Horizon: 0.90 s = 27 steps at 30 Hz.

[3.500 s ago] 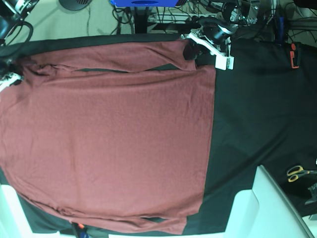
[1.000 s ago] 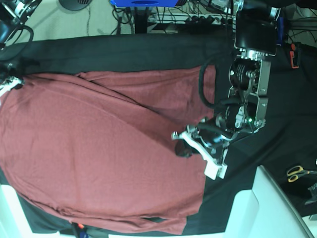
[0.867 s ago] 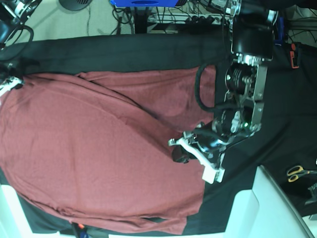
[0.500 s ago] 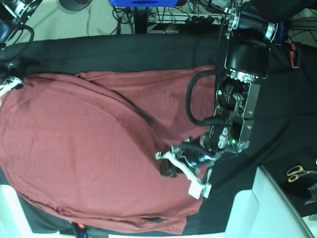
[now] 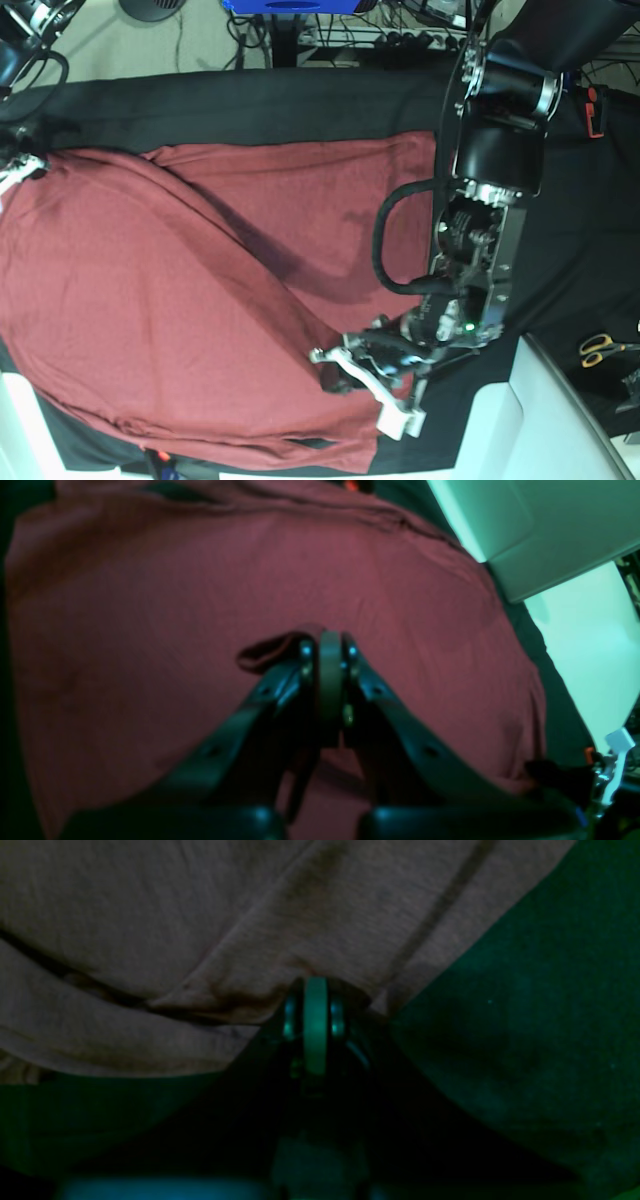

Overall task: Fold the T-shirt properly
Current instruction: 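Drag the held sleeve with the left gripper diagonally across the shirt body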

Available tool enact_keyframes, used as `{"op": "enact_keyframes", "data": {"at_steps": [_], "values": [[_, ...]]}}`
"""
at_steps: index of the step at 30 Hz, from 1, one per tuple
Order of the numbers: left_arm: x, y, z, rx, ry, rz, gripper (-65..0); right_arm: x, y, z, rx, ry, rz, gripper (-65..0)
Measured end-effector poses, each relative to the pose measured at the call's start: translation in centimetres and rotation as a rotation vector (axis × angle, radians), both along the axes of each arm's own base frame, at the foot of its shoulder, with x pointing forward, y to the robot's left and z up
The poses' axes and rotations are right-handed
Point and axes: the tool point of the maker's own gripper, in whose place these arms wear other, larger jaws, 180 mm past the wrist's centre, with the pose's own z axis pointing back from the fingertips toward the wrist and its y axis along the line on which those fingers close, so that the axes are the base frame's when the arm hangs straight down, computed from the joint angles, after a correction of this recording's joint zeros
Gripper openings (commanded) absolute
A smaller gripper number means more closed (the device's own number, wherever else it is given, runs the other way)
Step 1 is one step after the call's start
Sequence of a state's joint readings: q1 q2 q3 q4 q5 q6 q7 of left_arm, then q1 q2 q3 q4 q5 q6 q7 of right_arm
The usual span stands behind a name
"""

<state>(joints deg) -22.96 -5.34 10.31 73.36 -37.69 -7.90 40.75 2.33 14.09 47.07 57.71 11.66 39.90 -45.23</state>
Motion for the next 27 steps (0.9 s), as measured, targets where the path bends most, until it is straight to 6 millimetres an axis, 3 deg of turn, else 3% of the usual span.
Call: {"op": "enact_keyframes", "data": {"at_steps": [3,9,21,22,27], "values": [[-0.4,-0.1,-2.7,0.094,0.034,0.009,-65.0,0.0,0.0,0.0,-0.001,0.002,0.001,-64.8],[-0.6,-2.1,-4.8,0.135,0.043,-0.003,-65.0,0.0,0.0,0.0,-0.001,0.002,0.001,-64.8],[-0.1,-1.2,-6.3,0.157,0.093,0.009,-65.0,0.0,0.0,0.0,-0.001,0.002,0.001,-64.8],[-0.1,-1.1,-6.3,0.157,0.095,0.012,-60.6,0.0,0.0,0.0,-0.001,0.002,0.001,-64.8],[0.1,-0.8,-6.2,0.155,0.091,0.021,-19.4,0.0,0.0,0.0,-0.001,0.002,0.001,-64.8]]}}
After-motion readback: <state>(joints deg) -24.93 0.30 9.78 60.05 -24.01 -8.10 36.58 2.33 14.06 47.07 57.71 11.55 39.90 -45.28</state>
